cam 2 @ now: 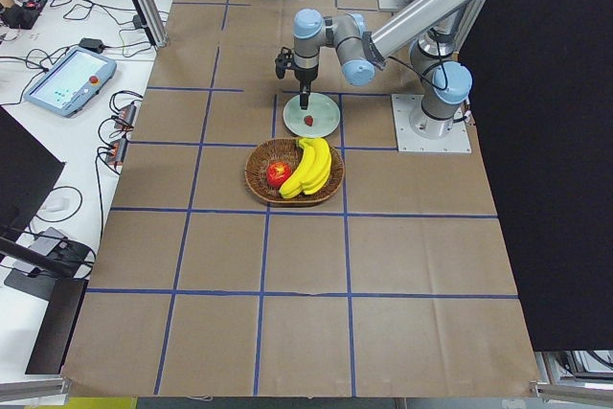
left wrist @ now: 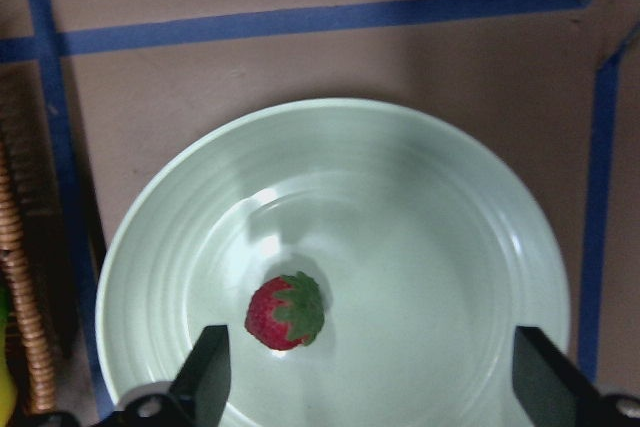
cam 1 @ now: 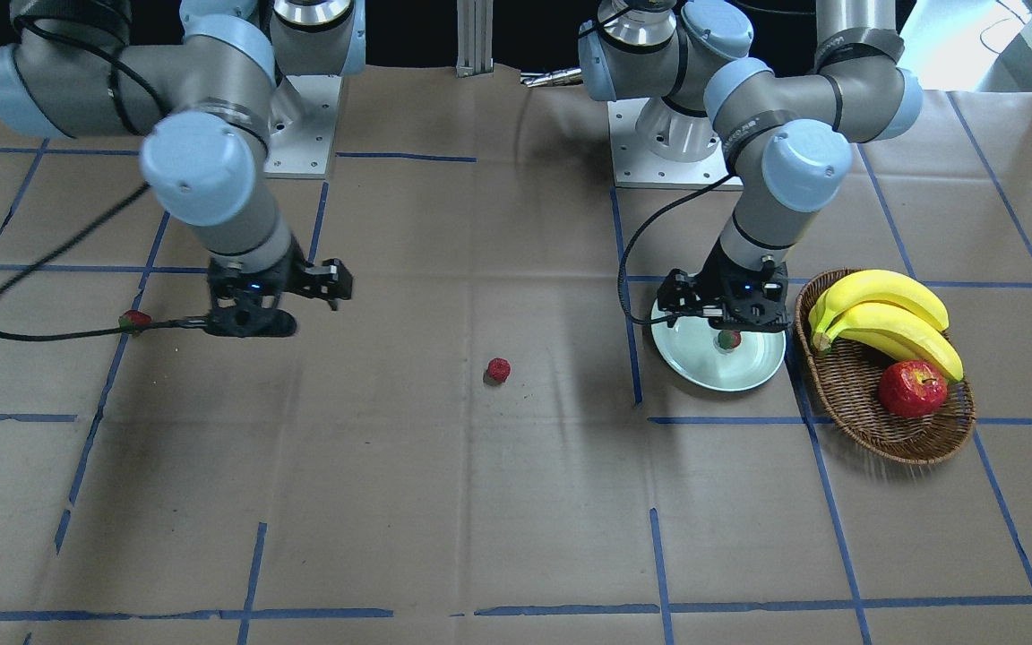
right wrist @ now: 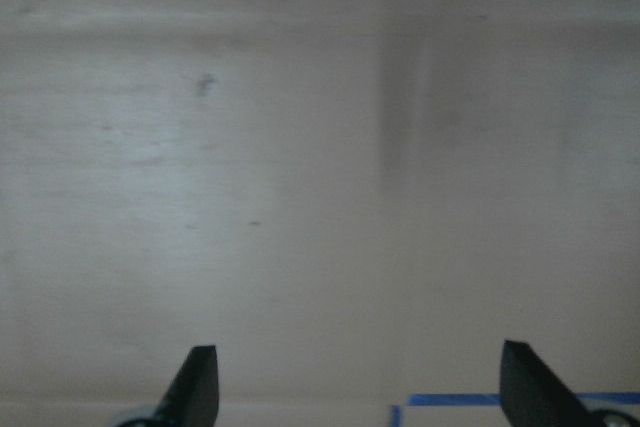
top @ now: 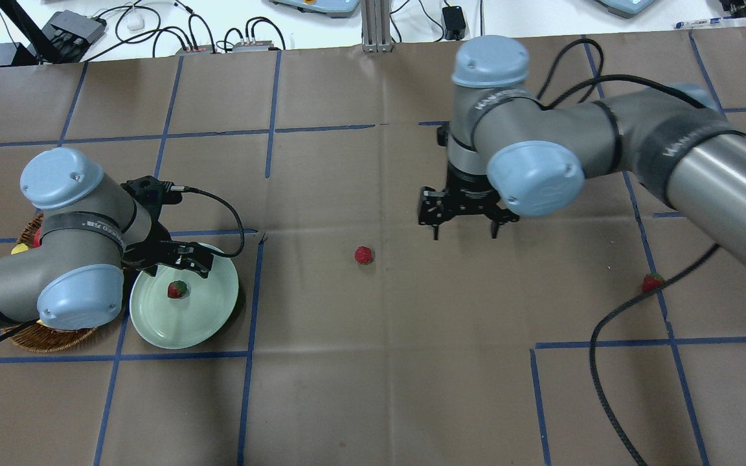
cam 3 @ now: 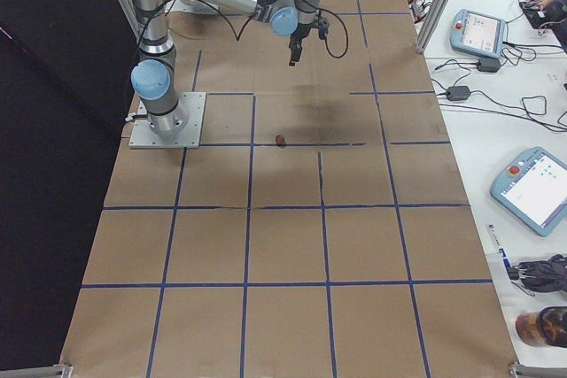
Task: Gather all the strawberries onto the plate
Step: 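Place the strawberry on the plate with the left gripper while the right drops its strawberry, then reach the left gripper to the mid-table strawberry while the right grasps the last one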
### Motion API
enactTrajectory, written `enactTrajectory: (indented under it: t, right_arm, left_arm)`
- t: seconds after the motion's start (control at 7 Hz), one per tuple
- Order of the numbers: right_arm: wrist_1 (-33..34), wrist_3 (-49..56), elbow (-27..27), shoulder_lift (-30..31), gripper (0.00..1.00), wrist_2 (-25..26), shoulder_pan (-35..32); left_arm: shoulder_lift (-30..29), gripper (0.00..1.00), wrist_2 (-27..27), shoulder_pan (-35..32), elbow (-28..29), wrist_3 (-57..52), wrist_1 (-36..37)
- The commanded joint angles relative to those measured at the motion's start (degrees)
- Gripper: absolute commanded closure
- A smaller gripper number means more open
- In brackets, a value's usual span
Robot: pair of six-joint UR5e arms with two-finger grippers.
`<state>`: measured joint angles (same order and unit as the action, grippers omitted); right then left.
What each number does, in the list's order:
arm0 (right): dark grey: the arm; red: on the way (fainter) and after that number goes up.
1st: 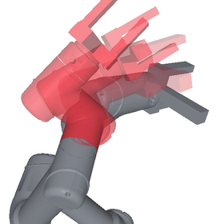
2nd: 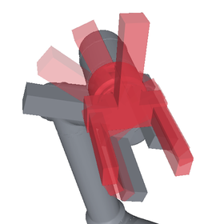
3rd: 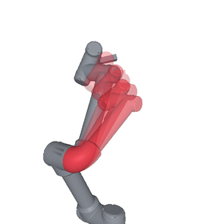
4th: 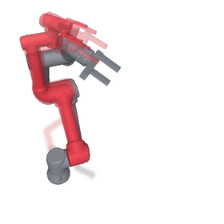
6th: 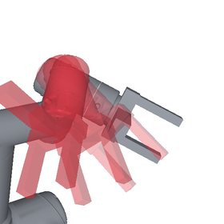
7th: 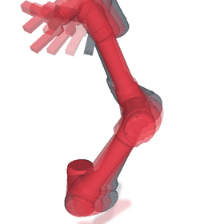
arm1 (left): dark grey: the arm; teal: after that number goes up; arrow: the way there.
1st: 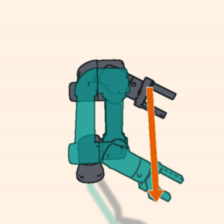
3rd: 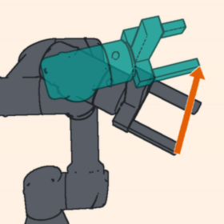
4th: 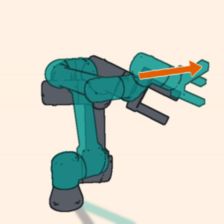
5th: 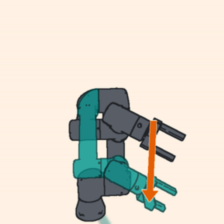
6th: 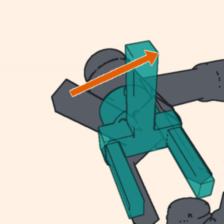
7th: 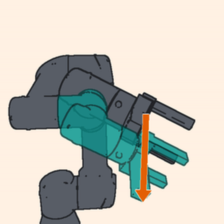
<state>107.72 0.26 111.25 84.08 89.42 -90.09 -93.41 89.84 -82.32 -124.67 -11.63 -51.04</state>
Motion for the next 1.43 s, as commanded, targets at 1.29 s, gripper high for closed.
enactTrajectory:
  t: [1.29]
  right_arm:
    - [22.35, 33.23, 12.33, -5.93, 0.00, 4.62, 28.56]
  left_arm:
    - [-23.13, 0.06, -9.77, -24.38, 20.43, 24.64, -2.48]
